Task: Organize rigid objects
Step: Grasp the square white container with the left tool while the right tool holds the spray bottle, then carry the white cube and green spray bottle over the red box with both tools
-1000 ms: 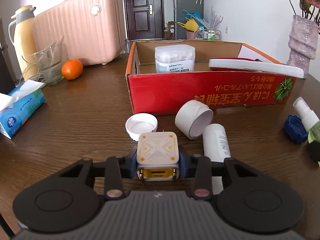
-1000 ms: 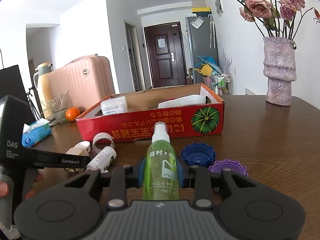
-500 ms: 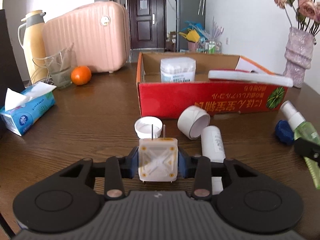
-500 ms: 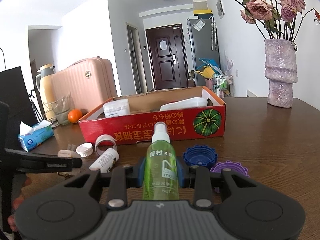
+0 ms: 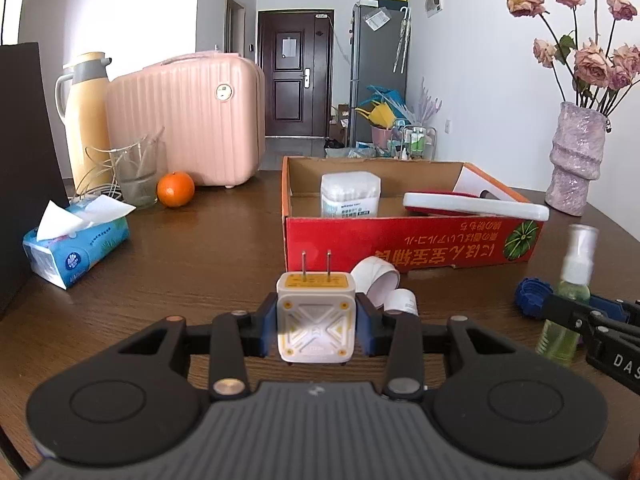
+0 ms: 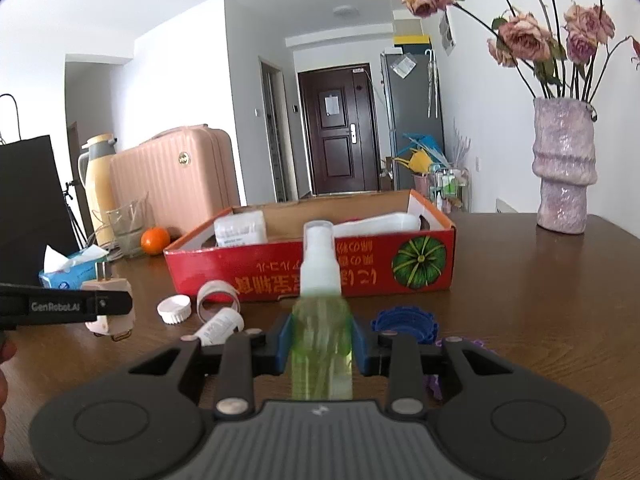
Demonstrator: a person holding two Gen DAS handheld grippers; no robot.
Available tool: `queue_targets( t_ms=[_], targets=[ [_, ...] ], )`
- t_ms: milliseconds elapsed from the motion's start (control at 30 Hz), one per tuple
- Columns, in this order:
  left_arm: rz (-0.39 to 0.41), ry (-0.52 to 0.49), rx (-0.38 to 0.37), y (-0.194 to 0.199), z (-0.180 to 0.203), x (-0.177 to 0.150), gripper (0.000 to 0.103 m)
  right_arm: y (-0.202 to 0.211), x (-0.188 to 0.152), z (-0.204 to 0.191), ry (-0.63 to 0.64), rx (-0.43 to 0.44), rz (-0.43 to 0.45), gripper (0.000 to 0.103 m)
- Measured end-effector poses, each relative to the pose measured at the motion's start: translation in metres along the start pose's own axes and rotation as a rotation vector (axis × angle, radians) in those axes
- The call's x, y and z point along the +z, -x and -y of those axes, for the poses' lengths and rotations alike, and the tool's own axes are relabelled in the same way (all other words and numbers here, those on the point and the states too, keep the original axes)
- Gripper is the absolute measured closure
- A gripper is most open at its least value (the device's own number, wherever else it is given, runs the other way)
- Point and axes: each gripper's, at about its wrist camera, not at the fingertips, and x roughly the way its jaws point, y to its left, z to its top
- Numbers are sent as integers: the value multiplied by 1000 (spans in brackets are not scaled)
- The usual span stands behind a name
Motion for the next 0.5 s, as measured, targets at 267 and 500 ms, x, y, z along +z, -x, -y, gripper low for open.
queue_targets(
  t_ms=[267, 500],
  targets=[
    [11, 9, -10, 6, -2, 5, 63, 8, 6, -3, 7, 36, 11, 73],
    [23, 9, -26, 7, 1, 14, 63, 16, 19, -6, 8, 44, 56, 73]
  ],
)
